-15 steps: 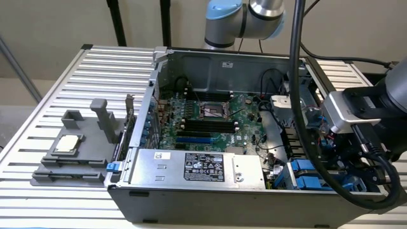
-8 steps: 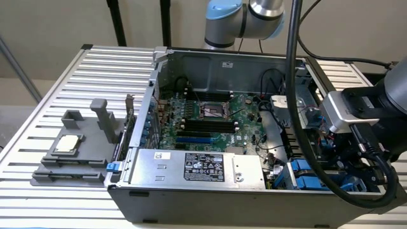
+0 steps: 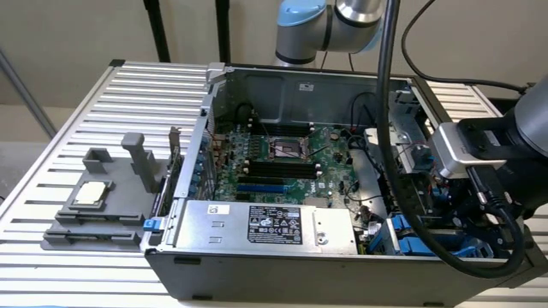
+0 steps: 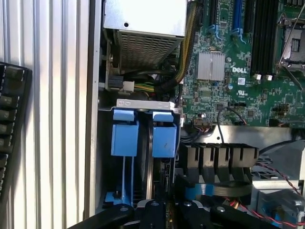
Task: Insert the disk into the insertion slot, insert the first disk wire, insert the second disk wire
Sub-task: 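Insert the first disk wire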
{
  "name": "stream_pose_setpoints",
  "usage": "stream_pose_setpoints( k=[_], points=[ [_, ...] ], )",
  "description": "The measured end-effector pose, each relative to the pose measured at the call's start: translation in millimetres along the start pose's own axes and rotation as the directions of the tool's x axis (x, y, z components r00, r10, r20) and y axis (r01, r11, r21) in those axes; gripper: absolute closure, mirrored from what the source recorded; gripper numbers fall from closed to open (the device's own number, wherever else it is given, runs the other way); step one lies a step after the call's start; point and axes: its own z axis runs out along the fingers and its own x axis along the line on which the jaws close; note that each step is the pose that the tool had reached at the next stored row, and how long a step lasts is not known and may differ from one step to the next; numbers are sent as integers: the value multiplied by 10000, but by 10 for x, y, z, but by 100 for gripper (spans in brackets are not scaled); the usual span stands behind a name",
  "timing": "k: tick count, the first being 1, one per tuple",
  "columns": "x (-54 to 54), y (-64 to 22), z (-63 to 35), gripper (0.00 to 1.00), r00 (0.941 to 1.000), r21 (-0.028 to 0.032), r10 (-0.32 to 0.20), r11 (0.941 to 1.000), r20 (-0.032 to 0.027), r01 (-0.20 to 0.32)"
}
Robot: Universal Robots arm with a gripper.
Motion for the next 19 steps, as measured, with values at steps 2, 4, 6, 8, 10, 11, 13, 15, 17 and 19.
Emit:
stream_pose_setpoints(
  k=[2,4,6,8,10,11,13,15,17,19],
  points=[
    [0,2,9,83,10000,10,60,10000,-7,-60],
    [-7,3,24,83,10000,17,95,10000,-11,-95],
    [-18,3,36,83,9999,20,116,9999,-24,-116],
    [-34,4,42,83,9999,23,131,9999,-42,-131],
    [-44,4,46,83,9999,24,139,9999,-52,-139],
    [-44,4,47,83,9999,25,142,9999,-55,-142],
    [-45,4,49,83,9999,25,147,9999,-49,-147],
    [-45,3,46,82,9999,24,151,9999,-52,-151],
    [-50,1,15,75,9999,21,152,9999,-57,-151],
    [-56,4,-24,75,9999,20,152,9999,-59,-152]
  ],
)
